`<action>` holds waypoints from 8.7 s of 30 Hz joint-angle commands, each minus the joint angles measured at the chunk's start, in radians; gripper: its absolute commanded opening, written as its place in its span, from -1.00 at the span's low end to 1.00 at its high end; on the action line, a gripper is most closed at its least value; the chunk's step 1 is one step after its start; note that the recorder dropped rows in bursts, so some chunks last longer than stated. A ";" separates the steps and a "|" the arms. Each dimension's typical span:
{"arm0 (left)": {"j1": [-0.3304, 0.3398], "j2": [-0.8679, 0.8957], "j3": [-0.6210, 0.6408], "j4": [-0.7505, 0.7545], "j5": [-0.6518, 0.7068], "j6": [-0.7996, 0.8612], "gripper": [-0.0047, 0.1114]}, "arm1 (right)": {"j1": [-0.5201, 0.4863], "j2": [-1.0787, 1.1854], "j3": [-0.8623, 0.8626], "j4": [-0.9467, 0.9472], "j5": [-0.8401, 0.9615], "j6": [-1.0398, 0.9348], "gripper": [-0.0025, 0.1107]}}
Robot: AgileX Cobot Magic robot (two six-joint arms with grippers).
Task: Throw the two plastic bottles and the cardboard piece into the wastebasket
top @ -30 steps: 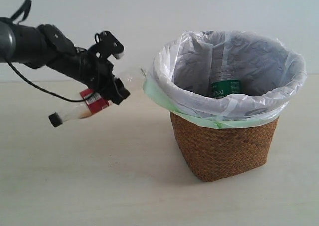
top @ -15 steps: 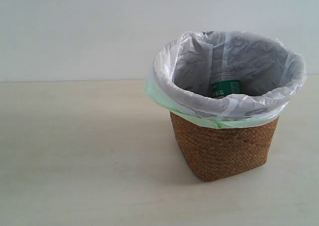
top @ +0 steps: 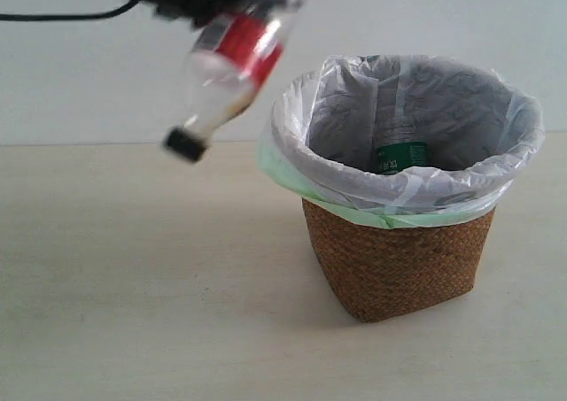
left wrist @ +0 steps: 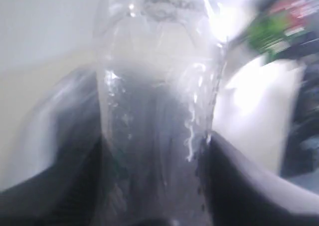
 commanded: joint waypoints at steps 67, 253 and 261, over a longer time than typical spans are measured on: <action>-0.150 -1.117 0.479 0.843 -0.575 -0.364 -0.85 | 0.001 -0.006 -0.001 -0.008 -0.009 -0.004 -0.91; 0.479 -1.765 1.636 1.161 -0.530 -0.909 -0.85 | 0.001 -0.006 -0.001 -0.008 -0.009 -0.004 -0.91; 0.479 -1.765 1.636 1.161 -0.524 -0.761 -0.85 | 0.001 -0.006 -0.001 -0.008 -0.009 -0.004 -0.91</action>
